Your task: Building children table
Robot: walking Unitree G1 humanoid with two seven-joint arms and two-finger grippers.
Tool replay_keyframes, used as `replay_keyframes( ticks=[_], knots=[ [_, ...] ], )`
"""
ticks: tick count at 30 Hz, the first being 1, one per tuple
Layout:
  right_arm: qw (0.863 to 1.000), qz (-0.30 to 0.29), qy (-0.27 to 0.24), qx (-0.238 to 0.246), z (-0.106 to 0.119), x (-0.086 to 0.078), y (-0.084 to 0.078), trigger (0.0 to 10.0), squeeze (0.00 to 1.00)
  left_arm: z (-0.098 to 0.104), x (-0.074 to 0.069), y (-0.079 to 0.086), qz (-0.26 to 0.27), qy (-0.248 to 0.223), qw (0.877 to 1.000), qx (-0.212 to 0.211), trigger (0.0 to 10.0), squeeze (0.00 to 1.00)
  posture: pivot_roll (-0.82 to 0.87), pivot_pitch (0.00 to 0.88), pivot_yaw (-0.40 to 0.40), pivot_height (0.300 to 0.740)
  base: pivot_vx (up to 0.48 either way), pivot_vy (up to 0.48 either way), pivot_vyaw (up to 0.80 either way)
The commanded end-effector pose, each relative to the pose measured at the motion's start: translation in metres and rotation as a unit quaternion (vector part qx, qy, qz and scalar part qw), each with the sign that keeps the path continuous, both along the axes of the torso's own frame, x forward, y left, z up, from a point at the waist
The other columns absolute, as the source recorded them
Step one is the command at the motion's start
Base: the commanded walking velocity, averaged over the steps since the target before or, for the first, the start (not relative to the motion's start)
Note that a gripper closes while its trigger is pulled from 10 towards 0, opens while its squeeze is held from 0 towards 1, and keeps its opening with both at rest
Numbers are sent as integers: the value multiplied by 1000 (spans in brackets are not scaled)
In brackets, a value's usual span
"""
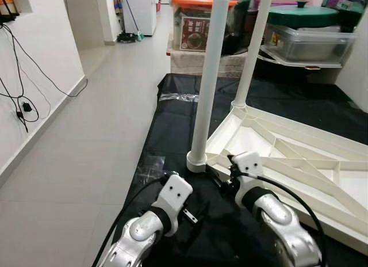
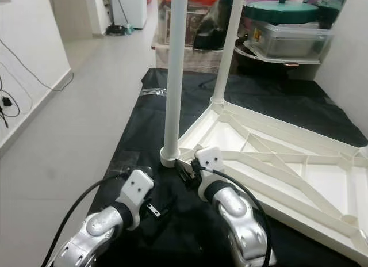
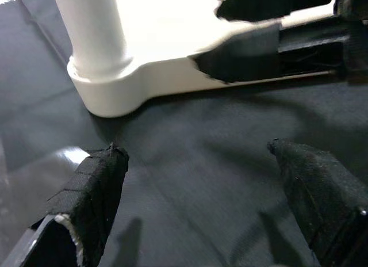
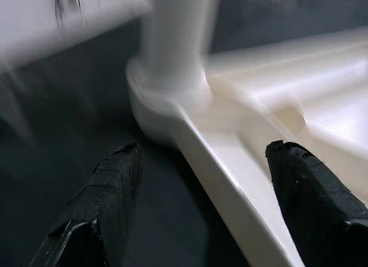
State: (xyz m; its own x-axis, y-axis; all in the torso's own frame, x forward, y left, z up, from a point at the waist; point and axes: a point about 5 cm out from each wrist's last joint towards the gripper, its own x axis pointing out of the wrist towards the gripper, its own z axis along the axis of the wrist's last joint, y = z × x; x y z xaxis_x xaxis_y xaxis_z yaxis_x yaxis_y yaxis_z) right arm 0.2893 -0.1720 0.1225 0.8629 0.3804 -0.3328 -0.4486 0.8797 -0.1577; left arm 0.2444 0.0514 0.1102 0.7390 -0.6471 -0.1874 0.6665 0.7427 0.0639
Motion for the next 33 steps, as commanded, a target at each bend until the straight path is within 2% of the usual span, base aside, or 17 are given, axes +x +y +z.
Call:
replay_keyframes(
  ticks=[1, 4, 6, 7, 10, 11, 13, 17, 20, 23, 26, 29, 31, 33],
  knots=[
    [999, 34, 41, -7, 1, 3, -6, 10000, 0, -1, -4, -1, -3, 13, 1000, -5, 10000, 0, 131, 0, -76, 740, 0, 0, 0],
    [995, 67, 62, -41, 11, 10, -25, 10000, 0, 0, -8, -2, -5, 14, 1000, -7, 10000, 0, 130, 0, -79, 740, 0, 0, 0],
    [993, 59, 73, -64, 18, 19, -42, 10000, 0, 2, -11, -2, -6, 14, 1000, -10, 10000, 0, 131, 0, -90, 740, 0, 0, 0],
    [993, 59, 73, -64, 18, 19, -42, 10000, 0, 2, -11, -2, -6, 14, 1000, -10, 10000, 0, 131, 0, -90, 740, 0, 0, 0],
    [991, 52, 93, -78, 27, 28, -62, 10000, 0, 3, -15, -2, -5, 19, 1000, -15, 10000, 0, 131, 0, -97, 740, 0, 0, 0],
    [991, 52, 93, -78, 27, 28, -62, 10000, 0, 3, -15, -2, -5, 19, 1000, -15, 10000, 0, 131, 0, -97, 740, 0, 0, 0],
    [986, 92, 118, -70, 30, 24, -69, 10000, 0, 4, -18, -2, -5, 23, 1000, -17, 10000, 0, 130, 0, -101, 740, 0, 0, 0],
    [983, 109, 127, -72, 31, 22, -72, 10000, 0, 4, -20, -2, -5, 25, 1000, -17, 10000, 0, 130, 0, -101, 740, 0, 0, 0],
    [969, 186, 156, -40, 42, 15, -83, 10000, 0, 3, -26, -4, -11, 37, 999, -20, 10000, 0, 117, 0, -108, 740, 0, 0, 0],
    [964, 208, 164, -30, 45, 15, -86, 10000, 0, 4, -27, -4, -11, 40, 999, -20, 10000, 0, 121, 0, -112, 740, 0, 0, 0],
    [962, 208, 173, -38, 43, 16, -88, 10000, 0, 4, -28, -4, -10, 41, 999, -20, 10000, 0, 121, 0, -112, 740, 0, 0, 0],
    [958, 197, 193, -72, 34, 20, -94, 10000, 0, 4, -28, -5, -8, 43, 999, -21, 10000, 0, 119, 0, -116, 740, 0, 0, 0],
    [951, 213, 211, -77, 32, 19, -96, 10000, 0, 5, -28, -5, -6, 46, 999, -22, 10000, 0, 119, 0, -116, 740, 0, 0, 0],
    [949, 213, 217, -80, 31, 18, -97, 10000, 0, 5, -28, -5, -6, 46, 999, -22, 10000, 0, 118, 0, -117, 740, 0, 0, 0]
  ],
)
